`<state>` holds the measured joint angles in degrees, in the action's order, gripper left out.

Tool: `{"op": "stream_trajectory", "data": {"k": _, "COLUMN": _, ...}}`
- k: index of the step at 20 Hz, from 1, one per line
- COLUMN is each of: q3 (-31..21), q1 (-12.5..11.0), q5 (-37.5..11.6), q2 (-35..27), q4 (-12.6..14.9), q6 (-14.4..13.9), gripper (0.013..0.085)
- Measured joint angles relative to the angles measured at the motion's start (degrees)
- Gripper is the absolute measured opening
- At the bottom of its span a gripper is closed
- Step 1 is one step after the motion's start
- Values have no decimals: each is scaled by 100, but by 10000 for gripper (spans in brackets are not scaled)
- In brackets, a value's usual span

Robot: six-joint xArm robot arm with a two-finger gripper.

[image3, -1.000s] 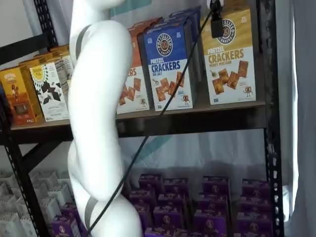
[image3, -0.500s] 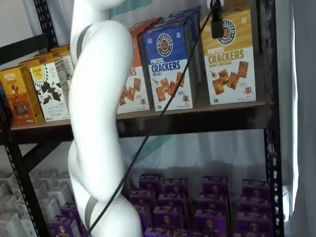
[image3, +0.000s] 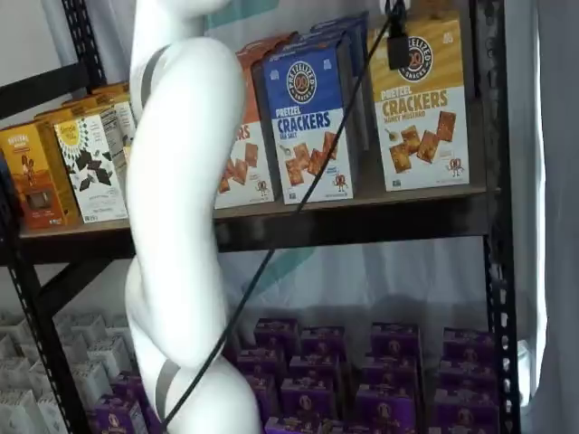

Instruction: Retrieve the yellow and white box located on the top shelf, the sixth one from the left

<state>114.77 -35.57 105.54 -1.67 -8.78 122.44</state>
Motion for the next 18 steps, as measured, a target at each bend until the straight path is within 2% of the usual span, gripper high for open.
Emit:
{"op": "stream_trajectory", "data": {"k": 8, "q3": -303, "q1": -97, "q5": 51, "q2": 327, "q4": 2, "q6": 91, "gripper": 570}}
{"op": "stream_trajectory", "data": {"k": 18, "q3": -1173, "q1": -295, "q5": 216, "q2": 1221, "q4": 42, "q6": 288, "gripper": 570}}
